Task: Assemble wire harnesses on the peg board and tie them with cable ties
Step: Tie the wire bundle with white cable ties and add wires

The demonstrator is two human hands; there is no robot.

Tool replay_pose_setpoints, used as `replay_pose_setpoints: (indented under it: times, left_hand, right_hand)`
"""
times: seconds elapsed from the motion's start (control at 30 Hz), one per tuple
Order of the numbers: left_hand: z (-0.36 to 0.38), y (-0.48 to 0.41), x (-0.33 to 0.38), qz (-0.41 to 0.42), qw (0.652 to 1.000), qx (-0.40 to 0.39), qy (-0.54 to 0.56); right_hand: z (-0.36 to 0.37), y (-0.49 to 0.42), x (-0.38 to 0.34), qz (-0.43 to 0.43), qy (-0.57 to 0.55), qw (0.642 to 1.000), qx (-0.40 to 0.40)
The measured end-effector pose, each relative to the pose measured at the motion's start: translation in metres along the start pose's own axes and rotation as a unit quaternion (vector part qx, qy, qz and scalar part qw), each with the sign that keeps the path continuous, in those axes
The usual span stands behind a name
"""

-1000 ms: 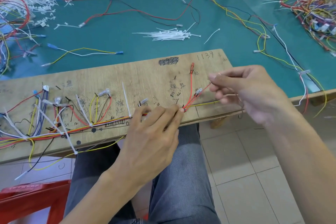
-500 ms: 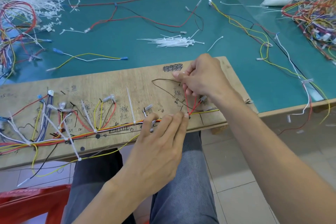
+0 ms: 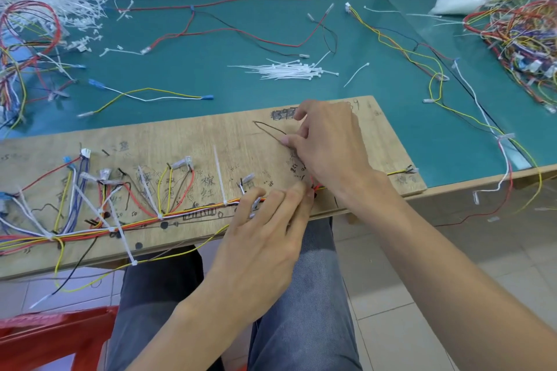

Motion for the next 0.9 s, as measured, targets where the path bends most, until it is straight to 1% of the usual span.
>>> replay_pose_setpoints:
  times: [0.07, 0.13, 0.23, 0.33, 0.43, 0.5, 0.6, 0.7, 0.77, 0.87, 0.9]
  left_hand:
    - [-0.001, 0.0, -0.001, -0.002, 1.0, -0.002, 0.011]
    - [-0.001, 0.0, -0.001, -0.007, 1.0, -0.01, 0.023]
    - [0.001, 0.001, -0.003, -0.023, 0.999, -0.016, 0.042]
    - [0.002, 0.002, -0.004, -0.039, 0.996, -0.024, 0.07]
    - [-0.001, 0.001, -0.006, -0.046, 0.995, -0.016, 0.083]
    - [-0.003, 0.0, -0.006, -0.051, 0.995, -0.002, 0.09]
    - [-0.004, 0.0, -0.006, -0.053, 0.994, 0.013, 0.095]
    - [-0.006, 0.001, -0.007, -0.054, 0.994, 0.019, 0.096]
    - [-0.008, 0.001, -0.007, -0.049, 0.994, 0.022, 0.097]
    - [-0.009, 0.0, -0.006, -0.053, 0.994, 0.023, 0.092]
    - [-0.01, -0.001, -0.006, -0.055, 0.994, 0.022, 0.092]
  right_hand:
    - [0.0, 0.008, -0.006, -0.048, 0.005, 0.999, -0.005]
    - [0.002, 0.021, -0.013, -0.108, 0.01, 0.994, -0.026]
    - [0.0, 0.042, -0.021, -0.186, 0.08, 0.978, -0.045]
    - [-0.002, 0.059, -0.024, -0.234, 0.16, 0.957, -0.066]
    - [-0.005, 0.074, -0.029, -0.277, 0.169, 0.943, -0.076]
    - [-0.006, 0.081, -0.033, -0.294, 0.162, 0.939, -0.076]
    - [-0.011, 0.081, -0.039, -0.328, 0.114, 0.934, -0.081]
    - [-0.005, 0.078, -0.046, -0.38, 0.035, 0.915, -0.134]
    - [-0.001, 0.077, -0.047, -0.384, -0.006, 0.909, -0.159]
    - [-0.01, 0.073, -0.044, -0.368, -0.018, 0.921, -0.123]
    - [-0.013, 0.071, -0.045, -0.37, -0.017, 0.92, -0.125]
Point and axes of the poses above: each hand's wrist, its own y-axis away from the middle knuckle, its own z-axis out of the palm, x = y × z, the point moved 8 cm from there along -y, towards the middle knuckle, and after that the axes turned 9 degrees about -z, right-handed, at the moved point
